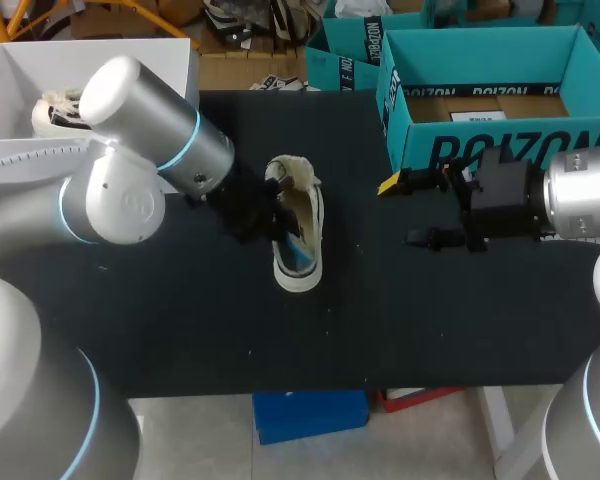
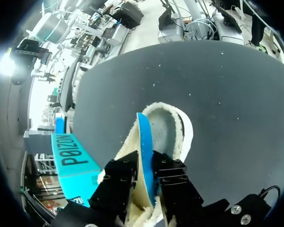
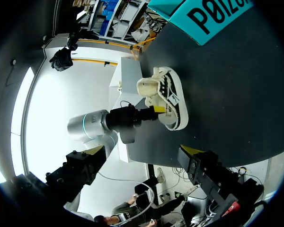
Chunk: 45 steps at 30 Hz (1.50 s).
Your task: Take the shoe out of the shoebox, open the shoe tongue, remove and reinsert the insole, then place the shoe into the shoebox
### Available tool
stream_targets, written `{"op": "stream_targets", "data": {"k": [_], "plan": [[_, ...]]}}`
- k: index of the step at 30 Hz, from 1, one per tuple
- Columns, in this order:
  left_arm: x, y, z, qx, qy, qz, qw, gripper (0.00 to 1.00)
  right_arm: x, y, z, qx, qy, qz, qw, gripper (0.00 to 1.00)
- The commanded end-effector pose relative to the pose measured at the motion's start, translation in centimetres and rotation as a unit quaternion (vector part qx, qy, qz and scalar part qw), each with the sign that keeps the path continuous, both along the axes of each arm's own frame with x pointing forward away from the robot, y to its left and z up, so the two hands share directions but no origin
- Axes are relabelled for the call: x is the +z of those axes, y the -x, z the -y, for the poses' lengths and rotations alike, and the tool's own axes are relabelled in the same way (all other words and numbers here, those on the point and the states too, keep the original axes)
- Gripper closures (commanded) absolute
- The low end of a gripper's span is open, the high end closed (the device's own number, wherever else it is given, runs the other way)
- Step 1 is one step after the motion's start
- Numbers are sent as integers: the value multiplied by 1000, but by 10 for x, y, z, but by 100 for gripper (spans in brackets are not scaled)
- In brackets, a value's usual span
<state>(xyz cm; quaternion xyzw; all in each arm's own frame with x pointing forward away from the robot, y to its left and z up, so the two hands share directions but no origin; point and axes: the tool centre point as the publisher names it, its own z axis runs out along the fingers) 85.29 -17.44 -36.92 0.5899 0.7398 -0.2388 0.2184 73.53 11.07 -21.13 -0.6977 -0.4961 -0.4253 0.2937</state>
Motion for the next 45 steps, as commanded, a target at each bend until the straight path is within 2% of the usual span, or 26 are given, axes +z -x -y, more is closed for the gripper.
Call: {"op": "stream_targets", "data": {"k": [1, 4, 8, 10, 11, 13, 14, 15, 27, 45], "plan": [[15, 3, -11, -18, 22, -8, 1000, 20, 0, -1, -1, 0, 0, 0, 1000, 0], [37, 9, -19, -26, 33, -7, 999, 22, 0, -1, -1, 0, 0, 0, 1000, 0], [52, 6, -28, -26, 35, 7, 999, 27, 0, -1, -1, 0, 0, 0, 1000, 0], [55, 5, -30, -26, 32, 10, 999, 35, 0, -1, -1, 0, 0, 0, 1000, 0], [55, 5, -30, -29, 23, 13, 999, 50, 0, -1, -1, 0, 0, 0, 1000, 0], [57, 4, -31, -36, 5, 22, 999, 70, 0, -1, -1, 0, 0, 0, 1000, 0], [59, 4, -30, -45, -15, 29, 998, 87, 0, -1, -1, 0, 0, 0, 1000, 0], [59, 4, -29, -57, -36, 28, 997, 99, 0, -1, -1, 0, 0, 0, 1000, 0], [40, 12, -23, -96, -149, 18, 984, 100, 0, -1, -1, 0, 0, 0, 1000, 0], [-3, 13, -4, -126, -203, -4, 971, 100, 0, -1, -1, 0, 0, 0, 1000, 0]]}}
